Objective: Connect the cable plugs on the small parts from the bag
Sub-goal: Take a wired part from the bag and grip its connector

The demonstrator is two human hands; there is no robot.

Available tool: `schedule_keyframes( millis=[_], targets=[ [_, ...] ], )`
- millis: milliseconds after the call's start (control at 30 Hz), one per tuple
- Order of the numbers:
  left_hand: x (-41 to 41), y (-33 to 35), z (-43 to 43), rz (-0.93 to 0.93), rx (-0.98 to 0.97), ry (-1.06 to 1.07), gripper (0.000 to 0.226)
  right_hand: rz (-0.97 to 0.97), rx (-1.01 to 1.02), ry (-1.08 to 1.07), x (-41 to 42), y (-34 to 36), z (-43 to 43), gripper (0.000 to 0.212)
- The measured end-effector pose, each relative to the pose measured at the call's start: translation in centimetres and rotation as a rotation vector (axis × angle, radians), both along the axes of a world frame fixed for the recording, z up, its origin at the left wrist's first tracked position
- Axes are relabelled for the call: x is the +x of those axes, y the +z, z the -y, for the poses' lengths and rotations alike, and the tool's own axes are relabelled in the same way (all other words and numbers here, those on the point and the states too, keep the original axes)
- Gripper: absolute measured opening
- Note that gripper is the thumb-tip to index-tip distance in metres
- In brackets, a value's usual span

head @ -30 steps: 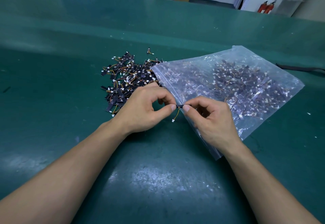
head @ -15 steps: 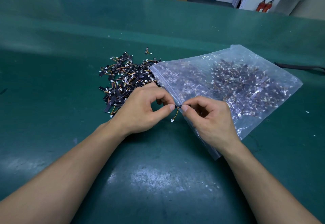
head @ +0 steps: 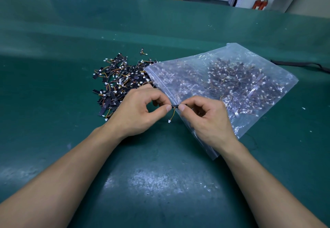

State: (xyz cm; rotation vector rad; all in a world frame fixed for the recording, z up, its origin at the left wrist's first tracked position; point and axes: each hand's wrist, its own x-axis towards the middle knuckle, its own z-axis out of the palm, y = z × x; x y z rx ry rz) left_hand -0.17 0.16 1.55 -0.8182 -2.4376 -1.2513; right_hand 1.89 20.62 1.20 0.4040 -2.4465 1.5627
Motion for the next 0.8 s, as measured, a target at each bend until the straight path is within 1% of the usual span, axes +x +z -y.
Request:
schedule_keyframes(
  millis=[133,233,400,500,633,667,733,800],
  targets=[
    [0.08,0.0,-0.12,0.004,0.005,-0.007,0.003,-0.01,-0.007,-0.018,-0.02,-0.02,-0.03,0.012],
    [0.05,0.0,-0.11,0.016,-0.004,-0.003,0.005,0.016,-0.008,-0.013,0.03,0.06,-0.05,0.011],
    [0.02,-0.01,-0.11,-0.015,-0.015,-0.001,0.006,0.036,-0.005,-0.012,0.07,0.12,0.0,0.012],
    [0.02,-0.12,-0.09,-0.014,-0.001,-0.01,0.001,0.065,-0.037,-0.009,0.03,0.12,0.04,0.016],
    [0.1,-0.01,-0.02,-0.042,0.03,-0.009,0.022,0.113,-0.087,0.011,-0.02,0.21,0.02,0.022],
    [0.07,0.02,-0.04,-0.059,0.024,-0.005,0.022,0.126,-0.096,0.019,-0.05,0.2,0.0,0.023],
    [-0.09,0.01,-0.05,-0.098,0.009,0.0,0.015,0.141,-0.108,0.029,-0.12,0.2,0.04,0.023],
    [-0.16,0.0,-0.08,-0.118,0.007,0.008,0.007,0.129,-0.106,0.023,-0.11,0.21,0.18,0.017]
  ],
)
